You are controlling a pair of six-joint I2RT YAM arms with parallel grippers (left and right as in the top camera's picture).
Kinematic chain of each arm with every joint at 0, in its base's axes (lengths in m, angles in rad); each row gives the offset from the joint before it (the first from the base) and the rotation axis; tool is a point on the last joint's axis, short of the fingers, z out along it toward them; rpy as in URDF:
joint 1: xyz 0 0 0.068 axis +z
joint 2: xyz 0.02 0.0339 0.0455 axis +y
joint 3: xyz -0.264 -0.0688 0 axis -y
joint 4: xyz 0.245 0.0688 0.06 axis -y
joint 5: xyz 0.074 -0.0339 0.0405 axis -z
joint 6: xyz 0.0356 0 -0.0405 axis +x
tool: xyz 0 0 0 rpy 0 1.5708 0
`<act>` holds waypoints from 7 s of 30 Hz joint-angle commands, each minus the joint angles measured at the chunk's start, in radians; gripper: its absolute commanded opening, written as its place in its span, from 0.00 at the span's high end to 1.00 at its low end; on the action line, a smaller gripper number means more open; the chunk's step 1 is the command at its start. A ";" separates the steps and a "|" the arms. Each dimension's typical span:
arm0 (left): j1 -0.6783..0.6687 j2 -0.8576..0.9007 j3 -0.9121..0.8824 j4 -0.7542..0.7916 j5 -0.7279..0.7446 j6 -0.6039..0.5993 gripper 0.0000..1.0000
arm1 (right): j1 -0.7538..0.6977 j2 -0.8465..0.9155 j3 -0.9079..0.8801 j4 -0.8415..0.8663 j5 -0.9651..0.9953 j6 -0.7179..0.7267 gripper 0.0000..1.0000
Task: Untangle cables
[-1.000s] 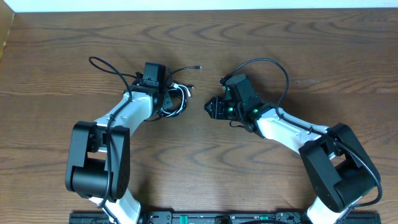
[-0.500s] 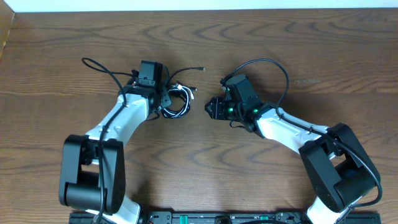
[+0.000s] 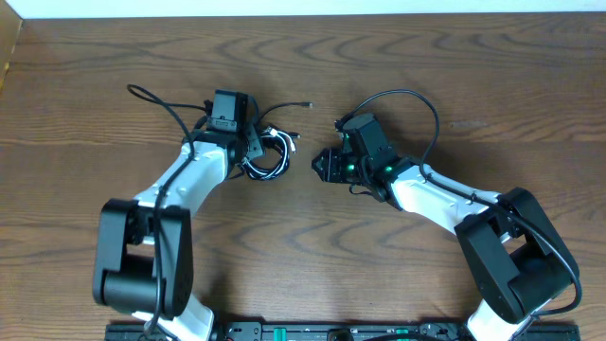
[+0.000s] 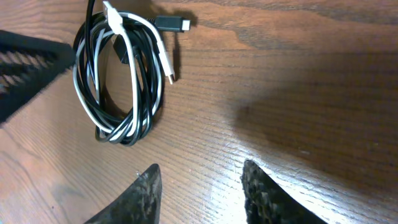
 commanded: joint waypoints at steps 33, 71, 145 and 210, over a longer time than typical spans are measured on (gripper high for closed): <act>0.000 0.051 0.006 0.072 0.183 0.098 0.50 | -0.026 0.012 0.393 -0.521 0.021 -0.426 0.36; -0.038 0.121 0.006 0.152 0.524 0.121 0.92 | -0.021 0.040 0.352 -0.509 0.195 -0.652 0.51; -0.114 0.122 0.006 0.177 0.441 0.121 0.92 | -0.019 0.175 0.329 -0.339 0.351 -0.475 0.82; -0.137 0.122 0.006 0.139 0.472 0.103 0.55 | -0.027 0.129 0.308 -0.273 0.482 -0.367 0.99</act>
